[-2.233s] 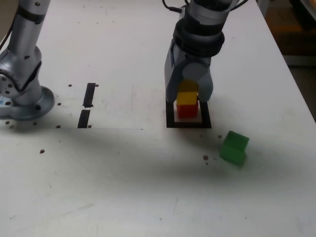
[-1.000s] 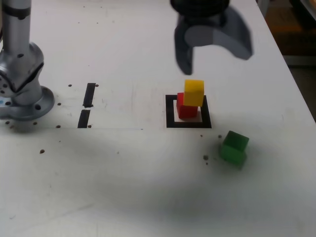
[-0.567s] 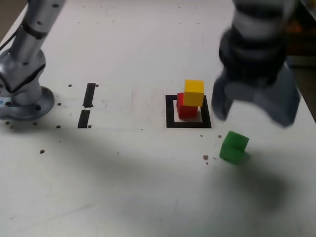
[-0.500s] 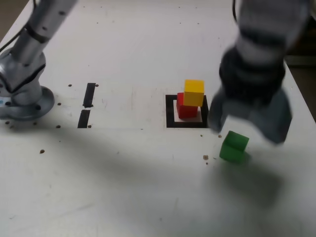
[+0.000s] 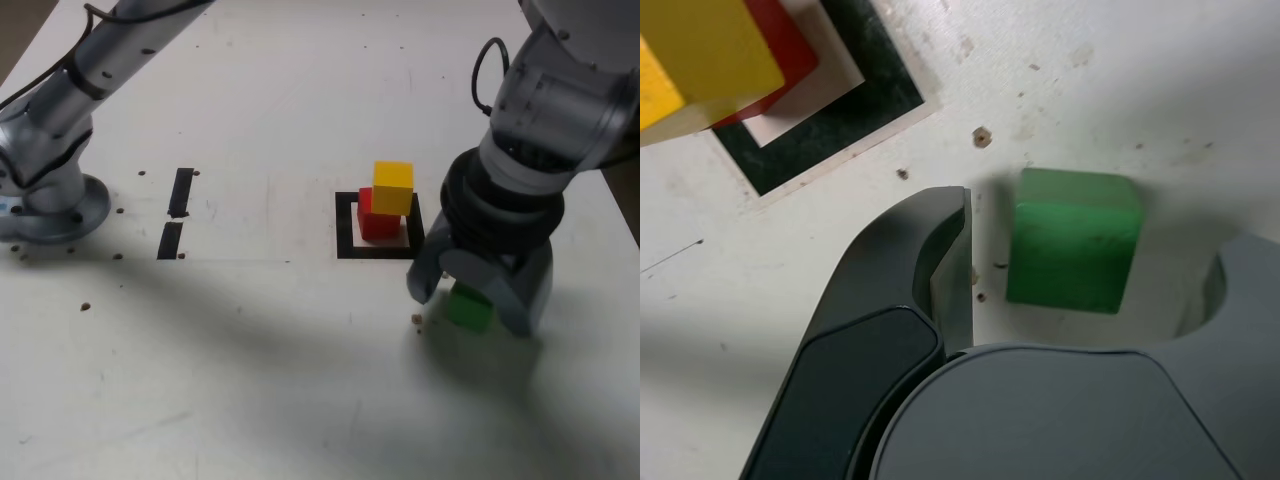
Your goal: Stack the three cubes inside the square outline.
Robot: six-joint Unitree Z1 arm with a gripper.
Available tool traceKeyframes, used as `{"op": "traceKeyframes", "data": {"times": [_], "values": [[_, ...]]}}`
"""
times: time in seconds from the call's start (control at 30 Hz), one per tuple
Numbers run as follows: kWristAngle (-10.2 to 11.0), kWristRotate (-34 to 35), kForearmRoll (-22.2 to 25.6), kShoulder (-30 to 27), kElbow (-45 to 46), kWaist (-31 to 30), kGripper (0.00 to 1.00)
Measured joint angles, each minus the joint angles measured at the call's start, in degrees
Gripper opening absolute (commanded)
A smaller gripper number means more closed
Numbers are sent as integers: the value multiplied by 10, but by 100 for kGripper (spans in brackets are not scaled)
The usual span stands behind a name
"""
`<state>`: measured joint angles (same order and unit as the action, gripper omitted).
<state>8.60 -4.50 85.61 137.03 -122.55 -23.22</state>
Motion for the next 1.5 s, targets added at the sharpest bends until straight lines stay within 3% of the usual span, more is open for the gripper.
{"op": "traceKeyframes", "data": {"times": [0.13,0.3,0.53,0.73,0.97,1.13,1.23,1.37,1.5], "values": [[3,0,-17,0,0,3,31],[-3,-1,-33,8,5,7,22],[-15,-1,-32,11,7,14,18],[-5,-1,37,1,-51,14,17],[11,0,74,-92,-89,41,17],[11,26,76,-169,-18,79,17],[-1,67,76,-207,42,100,17],[-14,109,74,-214,119,112,17],[-18,124,70,-212,129,115,17]]}}
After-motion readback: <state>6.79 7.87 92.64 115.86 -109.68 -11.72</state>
